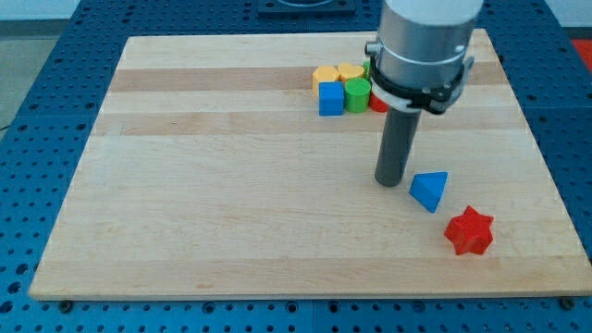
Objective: Move the triangle into the red star
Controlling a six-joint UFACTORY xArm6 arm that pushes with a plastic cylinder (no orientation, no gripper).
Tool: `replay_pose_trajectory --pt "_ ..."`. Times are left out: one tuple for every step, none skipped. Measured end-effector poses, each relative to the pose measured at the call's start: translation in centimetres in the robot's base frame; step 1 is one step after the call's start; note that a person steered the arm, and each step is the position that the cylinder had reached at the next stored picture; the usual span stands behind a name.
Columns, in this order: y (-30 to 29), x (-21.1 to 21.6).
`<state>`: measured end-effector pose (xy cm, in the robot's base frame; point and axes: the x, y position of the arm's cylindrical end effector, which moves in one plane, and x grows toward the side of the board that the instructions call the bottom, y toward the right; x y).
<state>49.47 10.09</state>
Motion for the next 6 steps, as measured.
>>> replay_pose_trajectory --pt "3.4 1.3" --pt "5.1 1.6" --pt "5.0 -0.3" --pt "5.5 -1.9" --pt "7.1 -1.1" --pt "7.2 0.5"
